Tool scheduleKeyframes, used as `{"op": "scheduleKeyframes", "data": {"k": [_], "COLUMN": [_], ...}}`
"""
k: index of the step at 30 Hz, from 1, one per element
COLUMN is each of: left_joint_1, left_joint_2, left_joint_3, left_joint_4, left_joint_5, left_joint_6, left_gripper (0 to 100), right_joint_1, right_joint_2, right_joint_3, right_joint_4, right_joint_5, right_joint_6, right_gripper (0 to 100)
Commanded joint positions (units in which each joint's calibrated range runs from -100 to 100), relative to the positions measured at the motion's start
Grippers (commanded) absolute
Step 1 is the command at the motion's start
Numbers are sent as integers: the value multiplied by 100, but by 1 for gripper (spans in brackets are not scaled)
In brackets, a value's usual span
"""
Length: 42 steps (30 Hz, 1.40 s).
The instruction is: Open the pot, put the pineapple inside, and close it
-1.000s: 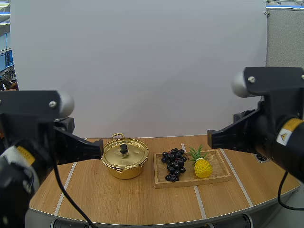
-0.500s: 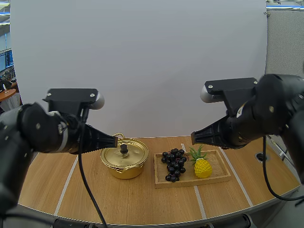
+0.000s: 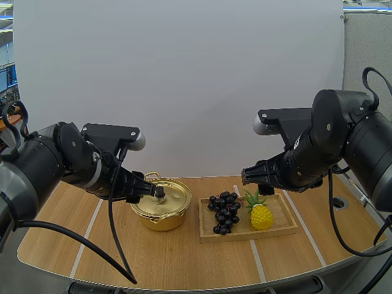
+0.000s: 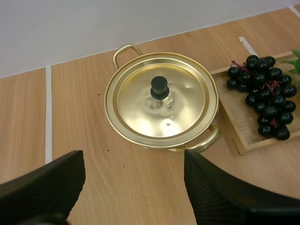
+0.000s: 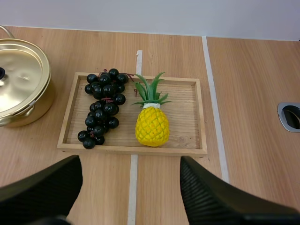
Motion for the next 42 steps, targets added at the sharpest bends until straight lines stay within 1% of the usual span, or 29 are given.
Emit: {"op": "scheduleKeyframes", "data": {"k": [1, 5, 9, 12, 17, 19, 22, 25, 28, 33, 42], "left_joint_1": [5, 5, 5, 5, 5, -31, -161, -345, -457, -456, -456], "left_joint_2": [28, 28, 133, 485, 1422, 1811, 2429, 3046, 3622, 4498, 5361], "left_joint_3": [-26, -42, -51, -205, -742, -1023, -1402, -1685, -1913, -2333, -2728], "left_joint_4": [-42, -204, -764, -971, -997, -997, -997, -986, -975, -946, -946], "left_joint_5": [191, 207, 207, 207, 97, 83, 39, -300, -594, -650, -764], "left_joint_6": [1069, 1588, 2382, 2623, 2793, 2837, 2837, 2837, 2826, 2818, 2818], "left_gripper": [100, 100, 100, 100, 100, 100, 100, 100, 100, 100, 100], "right_joint_1": [-23, -23, -23, -23, -23, -23, -23, -23, -23, -23, -23], "right_joint_2": [-20, -20, -20, -20, -20, -20, -20, -20, -20, -20, -20], "right_joint_3": [-34, -34, -34, -34, -34, -34, -34, -34, -34, -34, -34], "right_joint_4": [-6, -6, -6, -6, -6, -6, -6, -6, -6, -6, -6], "right_joint_5": [-107, -107, -107, -107, -107, -107, -107, -107, -107, -107, -107], "right_joint_6": [0, 0, 0, 0, 0, 0, 0, 0, 0, 0, 0], "right_gripper": [100, 100, 100, 100, 100, 100, 100, 100, 100, 100, 100]}}
